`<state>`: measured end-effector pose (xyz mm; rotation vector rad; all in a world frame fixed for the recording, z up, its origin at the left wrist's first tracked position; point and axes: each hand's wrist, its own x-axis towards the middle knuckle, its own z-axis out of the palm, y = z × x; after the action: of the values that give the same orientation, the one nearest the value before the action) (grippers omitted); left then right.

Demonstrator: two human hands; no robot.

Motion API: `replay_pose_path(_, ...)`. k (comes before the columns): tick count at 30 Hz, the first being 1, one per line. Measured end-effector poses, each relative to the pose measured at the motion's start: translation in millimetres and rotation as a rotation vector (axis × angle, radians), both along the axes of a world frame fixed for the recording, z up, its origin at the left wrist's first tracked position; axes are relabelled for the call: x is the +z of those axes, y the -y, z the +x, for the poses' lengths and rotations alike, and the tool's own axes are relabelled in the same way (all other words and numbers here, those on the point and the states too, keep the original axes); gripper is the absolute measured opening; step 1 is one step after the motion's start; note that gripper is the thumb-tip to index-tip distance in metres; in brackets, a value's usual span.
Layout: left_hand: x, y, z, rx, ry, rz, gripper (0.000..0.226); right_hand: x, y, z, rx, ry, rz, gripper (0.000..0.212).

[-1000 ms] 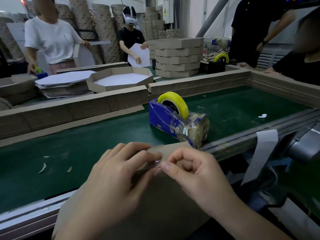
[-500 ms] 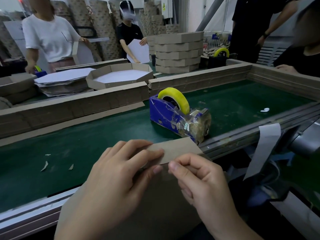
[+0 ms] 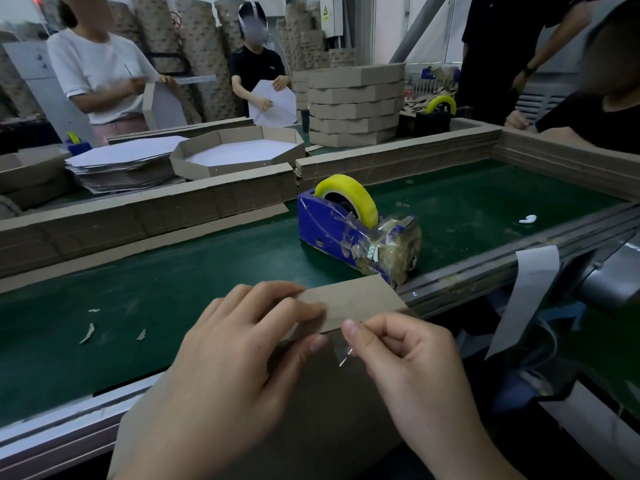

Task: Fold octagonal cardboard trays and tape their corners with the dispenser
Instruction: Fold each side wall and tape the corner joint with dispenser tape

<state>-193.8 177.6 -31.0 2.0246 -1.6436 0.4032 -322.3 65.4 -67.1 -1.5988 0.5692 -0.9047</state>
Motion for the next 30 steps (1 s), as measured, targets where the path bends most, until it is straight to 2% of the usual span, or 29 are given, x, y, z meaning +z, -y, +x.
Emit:
replay_pose_path(4,0,-1,0,-0.001,0.004,-0.002,0.033,2,-2,2,-0.039,0.002,0.000,0.040)
replay_pose_path(8,0,-2,-1,-0.017,-0.004,-0.005,0.032,2,-3,1,-0.056,-0.010,0.080,0.037)
replay_pose_path(12,3,-3,-2,-0.016,-0.049,-0.018,0.018,3,-2,0,-0.029,-0.030,0.156,0.034)
replay_pose_path(14,4,-4,-2,-0.033,-0.002,0.023,0.016,5,-2,-1,-0.002,-0.045,0.161,0.033)
replay_pose_path(20,7,-9,6,-0.013,-0.010,0.110,0.032,11,3,-9,0.200,-0.155,0.241,0.028)
replay_pose_path(26,14,-8,8,0.049,-0.087,0.183,0.044,10,5,-1,0.203,-0.180,0.204,0.021)
replay_pose_path(30,13,2,-1,0.184,-0.050,0.097,0.043,11,3,7,0.210,-0.188,0.192,0.021)
